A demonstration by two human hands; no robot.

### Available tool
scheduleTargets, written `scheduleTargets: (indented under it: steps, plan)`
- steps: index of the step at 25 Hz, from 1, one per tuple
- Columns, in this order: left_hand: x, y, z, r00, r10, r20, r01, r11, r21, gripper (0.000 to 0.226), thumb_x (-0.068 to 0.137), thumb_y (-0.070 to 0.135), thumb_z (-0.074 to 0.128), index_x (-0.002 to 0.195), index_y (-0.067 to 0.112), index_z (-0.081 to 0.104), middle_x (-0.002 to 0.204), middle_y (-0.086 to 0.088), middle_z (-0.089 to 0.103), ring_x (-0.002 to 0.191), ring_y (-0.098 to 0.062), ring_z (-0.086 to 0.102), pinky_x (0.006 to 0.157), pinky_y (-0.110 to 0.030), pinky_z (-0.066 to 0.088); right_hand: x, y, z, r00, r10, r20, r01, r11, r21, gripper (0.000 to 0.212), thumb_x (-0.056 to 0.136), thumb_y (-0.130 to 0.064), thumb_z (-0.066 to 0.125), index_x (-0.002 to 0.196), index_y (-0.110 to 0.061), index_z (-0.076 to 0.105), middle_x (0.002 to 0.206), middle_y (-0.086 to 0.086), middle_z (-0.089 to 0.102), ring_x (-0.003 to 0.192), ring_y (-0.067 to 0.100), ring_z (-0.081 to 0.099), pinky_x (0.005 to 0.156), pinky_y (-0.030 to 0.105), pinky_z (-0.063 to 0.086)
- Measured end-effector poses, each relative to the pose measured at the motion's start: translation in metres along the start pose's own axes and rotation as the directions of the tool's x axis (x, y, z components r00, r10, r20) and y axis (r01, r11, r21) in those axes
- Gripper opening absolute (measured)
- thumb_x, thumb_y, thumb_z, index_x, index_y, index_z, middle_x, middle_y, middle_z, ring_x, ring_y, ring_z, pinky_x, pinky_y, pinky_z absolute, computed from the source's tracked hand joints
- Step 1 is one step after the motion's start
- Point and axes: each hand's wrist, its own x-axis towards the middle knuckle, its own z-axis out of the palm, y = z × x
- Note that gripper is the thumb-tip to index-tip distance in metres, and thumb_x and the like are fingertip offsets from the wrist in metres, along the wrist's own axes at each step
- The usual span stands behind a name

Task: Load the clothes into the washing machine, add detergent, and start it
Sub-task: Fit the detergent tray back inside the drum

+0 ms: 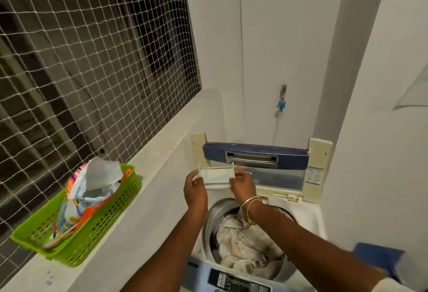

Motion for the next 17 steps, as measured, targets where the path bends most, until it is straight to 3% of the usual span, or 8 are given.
scheduleTargets:
  steps: [3, 6, 11, 13, 15, 17]
  plan:
    - [0.005, -0.028, 0.014, 0.993, -0.049, 0.108, 0.042, 0.997, 0.067, 0.02, 0.097, 0.012, 0.055, 0.111, 0.024, 0.061, 0.118, -0.004, 0.066, 0.106, -0.023, 0.063, 0.1, -0.043, 0.052, 0.006, 0.028, -0.011, 0.996, 0.063, -0.07, -0.063, 0.998, 0.001, 0.028, 0.083, -0.005, 0.059, 0.107, -0.019, 0.064, 0.101, 0.004, 0.071, 0.094, 0.023, 0.067, 0.092, 0.044, 0.056]
    - [0.011, -0.055, 0.026, 0.971, -0.133, 0.2, 0.121, 0.99, 0.073, 0.02, 0.098, 0.014, 0.055, 0.114, 0.025, 0.062, 0.118, -0.001, 0.067, 0.108, -0.023, 0.065, 0.098, -0.049, 0.053, 0.011, 0.049, -0.02, 0.988, 0.061, -0.139, -0.061, 0.998, 0.002, 0.034, 0.08, 0.001, 0.055, 0.103, -0.021, 0.067, 0.101, 0.002, 0.073, 0.095, 0.021, 0.068, 0.091, 0.039, 0.056]
    - [0.025, -0.084, 0.042, 0.917, -0.181, 0.355, 0.158, 0.983, 0.093, 0.025, 0.1, 0.013, 0.054, 0.123, 0.015, 0.061, 0.118, -0.002, 0.067, 0.104, -0.021, 0.067, 0.089, -0.041, 0.058, 0.036, 0.108, -0.027, 0.959, 0.126, -0.254, -0.14, 0.989, -0.04, 0.023, 0.08, -0.029, 0.057, 0.101, -0.026, 0.067, 0.095, 0.003, 0.069, 0.085, 0.025, 0.062, 0.079, 0.036, 0.051]
    - [0.035, -0.101, 0.046, 0.883, -0.2, 0.425, 0.129, 0.973, 0.191, 0.026, 0.1, 0.019, 0.05, 0.121, 0.027, 0.064, 0.117, 0.003, 0.07, 0.103, -0.018, 0.069, 0.086, -0.04, 0.06, 0.024, 0.1, -0.025, 0.937, 0.153, -0.313, -0.175, 0.984, -0.042, 0.016, 0.09, -0.026, 0.054, 0.1, -0.021, 0.066, 0.094, 0.004, 0.068, 0.083, 0.022, 0.062, 0.071, 0.02, 0.051]
    - [0.046, -0.125, 0.045, 0.845, -0.221, 0.488, 0.07, 0.949, 0.308, 0.029, 0.097, 0.03, 0.046, 0.108, 0.048, 0.065, 0.107, 0.018, 0.073, 0.098, -0.006, 0.07, 0.082, -0.035, 0.061, 0.015, 0.099, -0.024, 0.92, 0.163, -0.355, -0.188, 0.981, -0.037, 0.015, 0.098, -0.017, 0.052, 0.106, -0.017, 0.064, 0.096, 0.001, 0.066, 0.083, 0.016, 0.061, 0.061, 0.006, 0.044]
    - [0.048, -0.134, 0.045, 0.814, -0.228, 0.534, 0.034, 0.937, 0.348, 0.033, 0.098, 0.028, 0.043, 0.101, 0.05, 0.068, 0.099, 0.023, 0.073, 0.091, 0.001, 0.07, 0.079, -0.026, 0.06, 0.017, 0.109, -0.024, 0.904, 0.162, -0.397, -0.202, 0.977, -0.063, 0.017, 0.098, -0.017, 0.053, 0.11, -0.019, 0.065, 0.098, 0.001, 0.068, 0.085, 0.016, 0.063, 0.067, 0.014, 0.048]
